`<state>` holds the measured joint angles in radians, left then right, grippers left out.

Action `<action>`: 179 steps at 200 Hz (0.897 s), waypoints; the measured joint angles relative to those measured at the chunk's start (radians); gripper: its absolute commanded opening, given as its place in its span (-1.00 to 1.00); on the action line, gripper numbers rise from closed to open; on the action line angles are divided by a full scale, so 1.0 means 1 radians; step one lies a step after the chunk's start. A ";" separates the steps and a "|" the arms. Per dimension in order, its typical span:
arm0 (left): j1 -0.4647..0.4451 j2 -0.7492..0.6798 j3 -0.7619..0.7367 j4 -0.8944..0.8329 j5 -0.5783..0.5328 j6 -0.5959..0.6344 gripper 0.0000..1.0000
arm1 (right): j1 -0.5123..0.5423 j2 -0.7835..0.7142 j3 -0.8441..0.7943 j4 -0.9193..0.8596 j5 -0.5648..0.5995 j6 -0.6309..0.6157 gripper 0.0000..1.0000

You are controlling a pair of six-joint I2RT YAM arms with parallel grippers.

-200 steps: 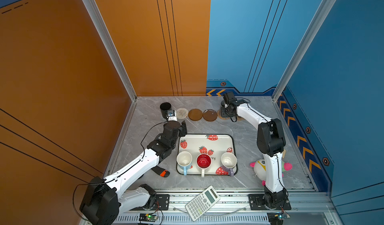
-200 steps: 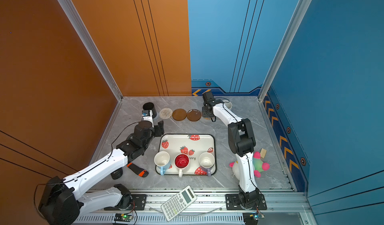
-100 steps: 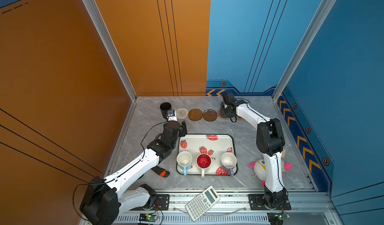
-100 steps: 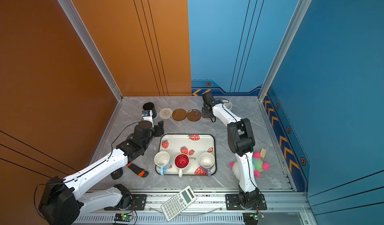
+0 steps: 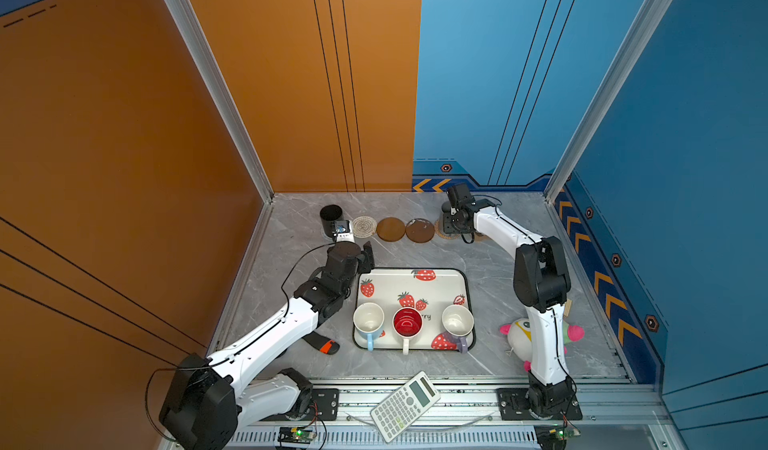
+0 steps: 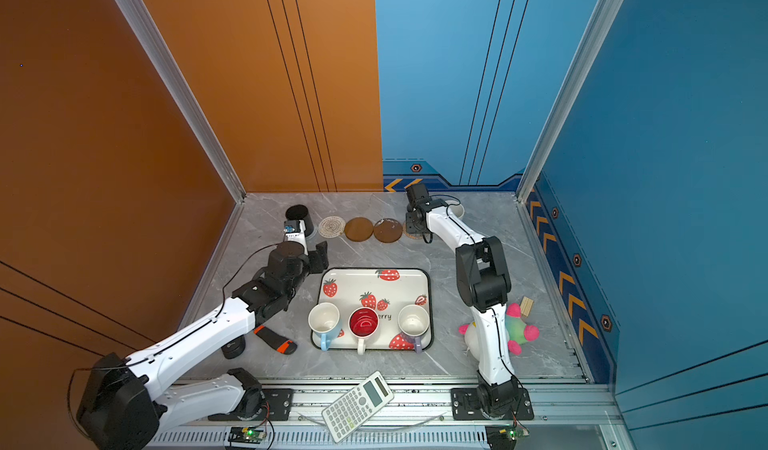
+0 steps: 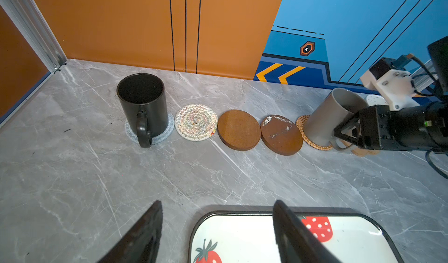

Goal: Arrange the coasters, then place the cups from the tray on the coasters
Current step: 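Open and raise the right gripper while the left moves toward the tray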

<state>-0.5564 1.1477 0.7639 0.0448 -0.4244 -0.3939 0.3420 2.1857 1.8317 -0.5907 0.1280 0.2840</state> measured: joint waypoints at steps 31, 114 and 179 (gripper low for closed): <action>0.000 -0.019 0.000 -0.004 0.003 0.000 0.45 | 0.000 -0.032 -0.036 0.009 0.005 0.003 0.39; -0.001 -0.079 0.000 -0.019 0.010 -0.019 0.43 | 0.046 -0.372 -0.274 0.080 0.109 0.006 0.53; -0.042 -0.093 0.040 -0.118 0.010 -0.018 0.40 | 0.218 -0.627 -0.359 0.143 0.302 0.001 0.58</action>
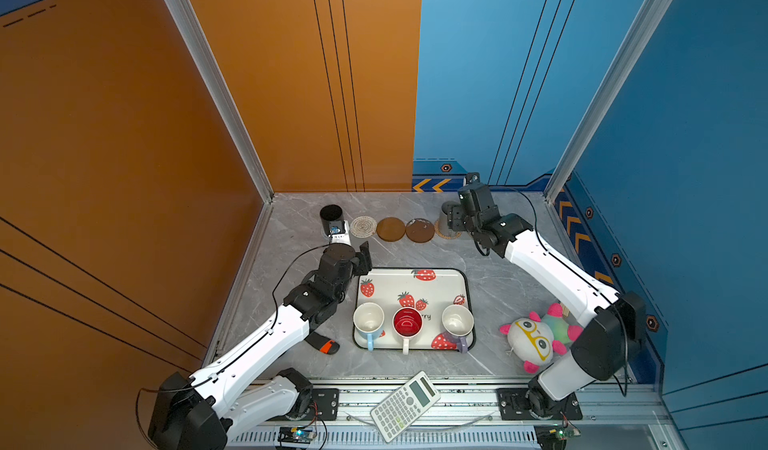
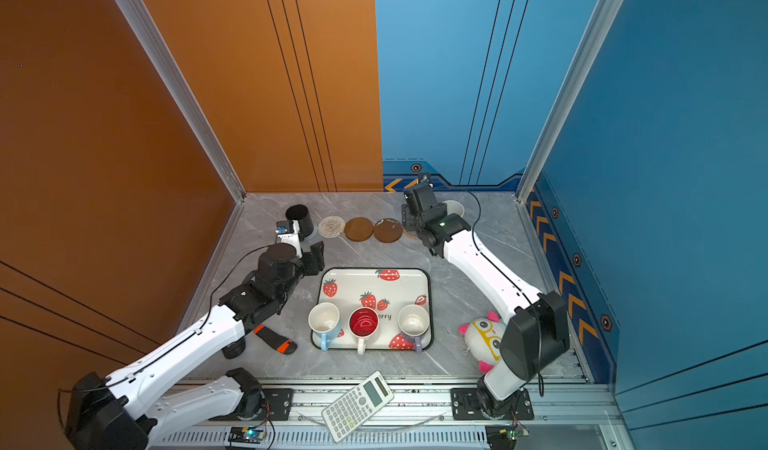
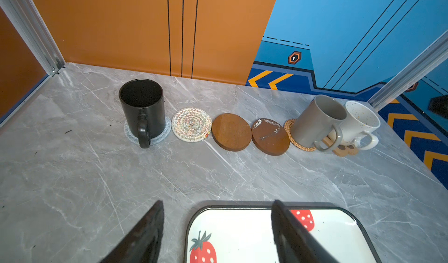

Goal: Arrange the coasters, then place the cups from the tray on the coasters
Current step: 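Open and raise the right gripper while the left moves toward the tray, then move the left gripper over the white mug with blue handle on the tray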

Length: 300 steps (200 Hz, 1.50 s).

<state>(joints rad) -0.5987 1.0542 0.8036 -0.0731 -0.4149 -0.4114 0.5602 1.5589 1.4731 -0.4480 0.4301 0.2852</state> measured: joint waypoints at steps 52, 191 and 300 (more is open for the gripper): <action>-0.074 -0.034 0.125 -0.162 0.011 0.039 0.40 | 0.183 -0.154 -0.201 0.168 0.096 0.090 0.59; -0.352 -0.065 0.318 -0.621 0.035 -0.027 0.32 | 0.213 -0.198 -0.423 0.315 0.143 0.240 0.59; -0.539 -0.101 0.158 -0.906 0.042 -0.333 0.22 | 0.203 -0.196 -0.446 0.344 0.111 0.256 0.59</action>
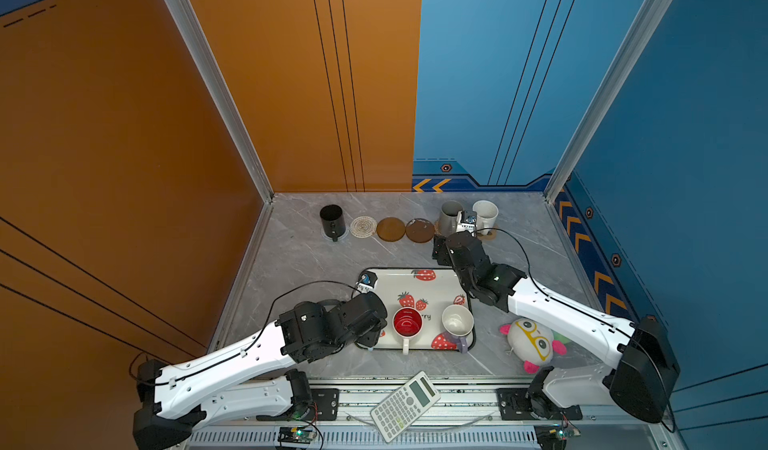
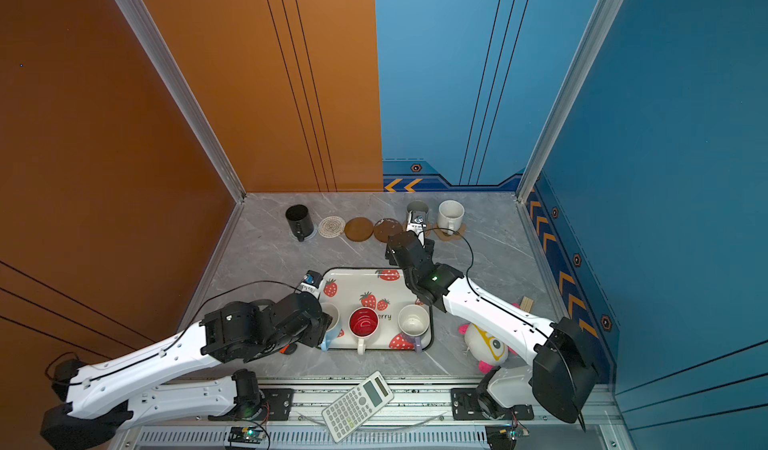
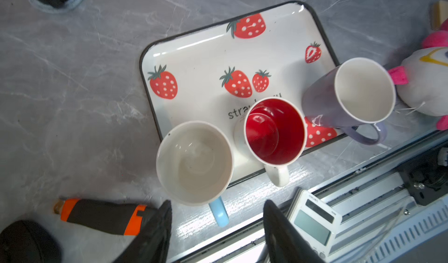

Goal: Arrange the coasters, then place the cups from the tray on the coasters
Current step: 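Move the left gripper over the white mug with blue handle on the tray, then lower the left gripper into the white blue-handled mug's opening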

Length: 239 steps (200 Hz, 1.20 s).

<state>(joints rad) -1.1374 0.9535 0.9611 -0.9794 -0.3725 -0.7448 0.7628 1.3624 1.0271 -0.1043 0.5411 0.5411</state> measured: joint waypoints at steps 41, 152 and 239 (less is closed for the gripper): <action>-0.048 -0.055 -0.060 -0.039 0.010 -0.116 0.22 | -0.003 0.006 0.000 0.011 -0.014 0.003 0.59; -0.082 0.053 -0.126 -0.011 0.019 -0.218 0.37 | -0.011 0.026 0.000 0.019 -0.034 0.011 0.59; -0.032 0.053 -0.259 0.134 0.064 -0.233 0.34 | -0.023 0.039 -0.002 0.020 -0.048 0.018 0.59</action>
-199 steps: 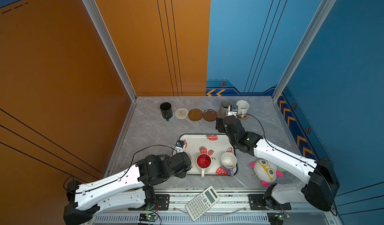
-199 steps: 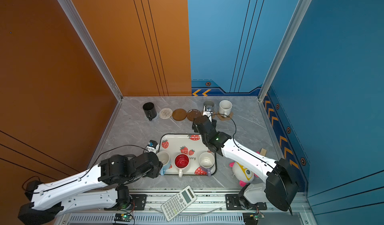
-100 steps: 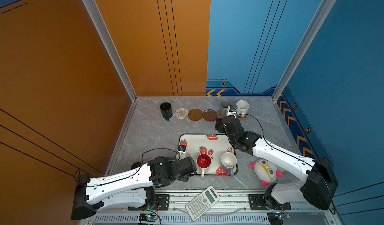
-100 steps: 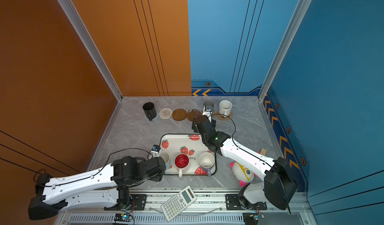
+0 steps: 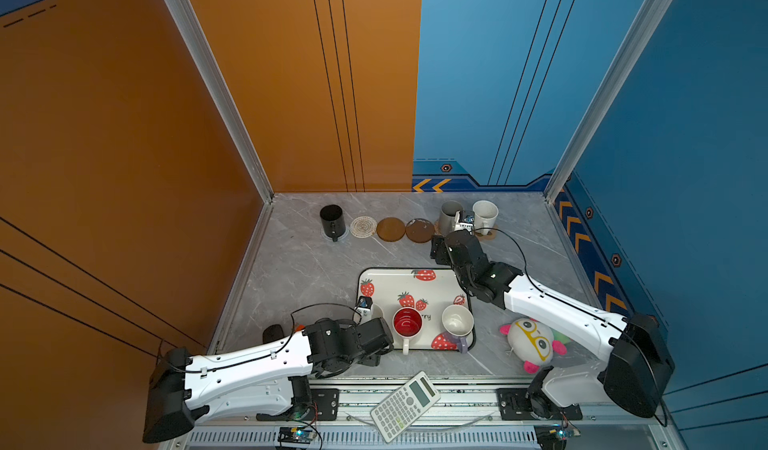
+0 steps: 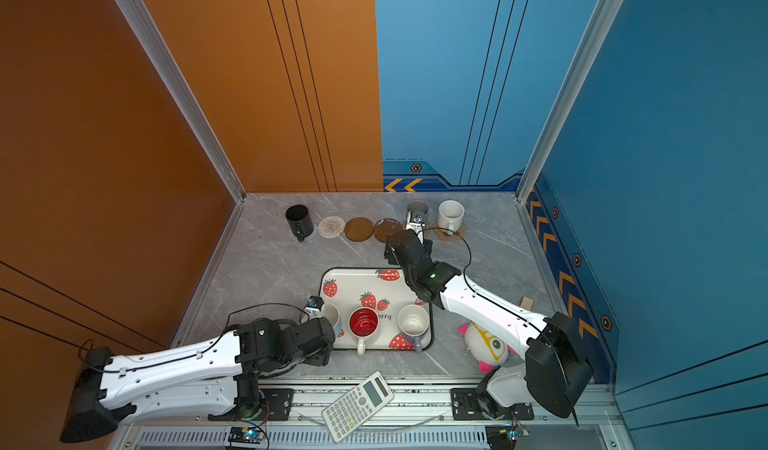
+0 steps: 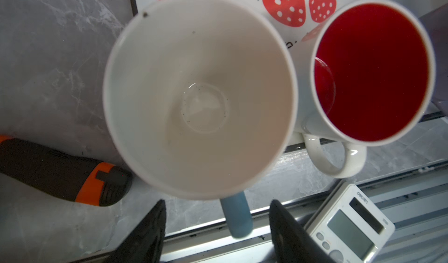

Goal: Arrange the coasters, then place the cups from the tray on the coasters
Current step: 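Lower the left gripper into the white blue-handled mug's opening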

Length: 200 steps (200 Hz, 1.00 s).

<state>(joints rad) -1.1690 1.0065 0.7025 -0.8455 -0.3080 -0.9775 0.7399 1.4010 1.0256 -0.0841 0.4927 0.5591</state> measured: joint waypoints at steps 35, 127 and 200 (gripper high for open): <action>0.034 0.011 -0.002 0.026 0.002 0.000 0.30 | -0.003 0.008 0.000 0.000 -0.008 0.000 0.59; 0.073 0.114 -0.002 0.064 0.007 0.020 0.01 | -0.015 0.027 0.000 0.003 -0.029 0.001 0.59; 0.078 0.137 -0.002 0.077 0.014 0.027 -0.24 | -0.022 0.035 0.000 0.007 -0.048 0.011 0.59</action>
<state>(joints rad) -1.0908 1.1431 0.7002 -0.7685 -0.2935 -0.9501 0.7177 1.4364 1.0252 -0.0772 0.4446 0.5705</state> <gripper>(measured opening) 0.396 0.795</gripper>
